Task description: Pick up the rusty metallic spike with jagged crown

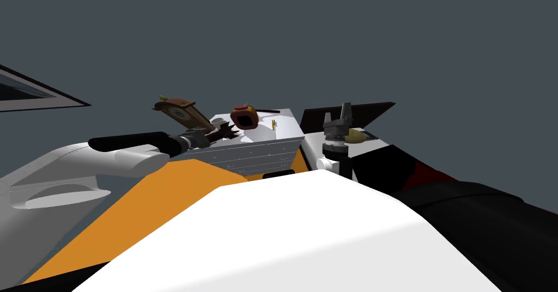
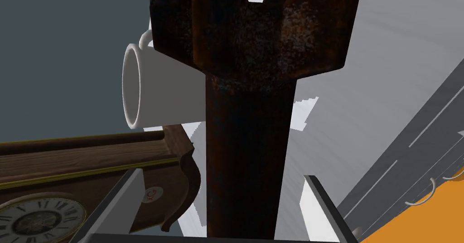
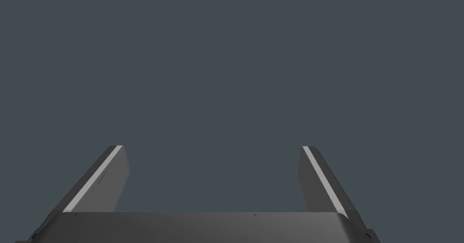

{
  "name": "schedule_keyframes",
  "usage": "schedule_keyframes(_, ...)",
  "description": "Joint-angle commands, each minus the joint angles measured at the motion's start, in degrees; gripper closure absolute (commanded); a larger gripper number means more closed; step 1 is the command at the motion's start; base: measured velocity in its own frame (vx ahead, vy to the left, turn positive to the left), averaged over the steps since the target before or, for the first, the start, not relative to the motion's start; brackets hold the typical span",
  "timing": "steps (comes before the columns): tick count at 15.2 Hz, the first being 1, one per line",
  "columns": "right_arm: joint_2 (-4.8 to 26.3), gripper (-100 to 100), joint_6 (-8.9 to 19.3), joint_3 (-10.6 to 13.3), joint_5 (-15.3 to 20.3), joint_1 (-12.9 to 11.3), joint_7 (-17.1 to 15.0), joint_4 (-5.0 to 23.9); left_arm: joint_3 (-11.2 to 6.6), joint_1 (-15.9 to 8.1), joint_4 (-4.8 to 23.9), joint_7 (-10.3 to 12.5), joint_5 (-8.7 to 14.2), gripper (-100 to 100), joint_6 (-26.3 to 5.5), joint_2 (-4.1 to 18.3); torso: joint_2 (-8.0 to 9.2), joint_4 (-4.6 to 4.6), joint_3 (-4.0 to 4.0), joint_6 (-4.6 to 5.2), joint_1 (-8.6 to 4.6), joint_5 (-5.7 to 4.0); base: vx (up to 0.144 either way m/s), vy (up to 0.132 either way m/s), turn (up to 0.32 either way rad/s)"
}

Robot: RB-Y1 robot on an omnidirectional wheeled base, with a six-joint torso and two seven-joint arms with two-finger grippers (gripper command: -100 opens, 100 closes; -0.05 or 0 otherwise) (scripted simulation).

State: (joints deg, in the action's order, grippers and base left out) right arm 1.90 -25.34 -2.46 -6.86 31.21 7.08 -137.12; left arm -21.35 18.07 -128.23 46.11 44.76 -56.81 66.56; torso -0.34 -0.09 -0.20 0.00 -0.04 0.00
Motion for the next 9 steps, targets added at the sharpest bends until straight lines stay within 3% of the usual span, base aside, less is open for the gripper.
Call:
schedule_keyframes(1,0.0,0,0.0,0.0,0.0,0.0,0.0,0.0,0.65,-0.4,1.6,-1.0,-0.8,-100,1.2,-1.0,0.0,0.0,0.0,0.0,0.0,0.0,0.038,-0.006,-0.058)
schedule_keyframes(3,0.0,0,0.0,0.0,0.0,0.0,0.0,0.0,0.71,-0.4,1.4,-0.7,-0.8,-100,0.9,-0.9,0.11,0.03,0.07,0.02,0.02,0.01,0.028,-0.005,-0.058)
schedule_keyframes(4,0.0,0,0.0,0.0,0.0,0.0,0.0,0.0,0.79,-0.5,1.6,-0.8,-0.9,100,1.1,-1.0,0.17,0.04,0.1,0.0,0.03,0.01,0.006,-0.002,0.003)
schedule_keyframes(9,0.0,0,0.0,0.0,0.0,0.0,0.0,0.0,0.83,-0.4,1.6,-0.9,-0.9,100,1.1,-1.0,0.33,0.11,0.21,0.0,0.01,-0.04,0.001,0.001,0.0)
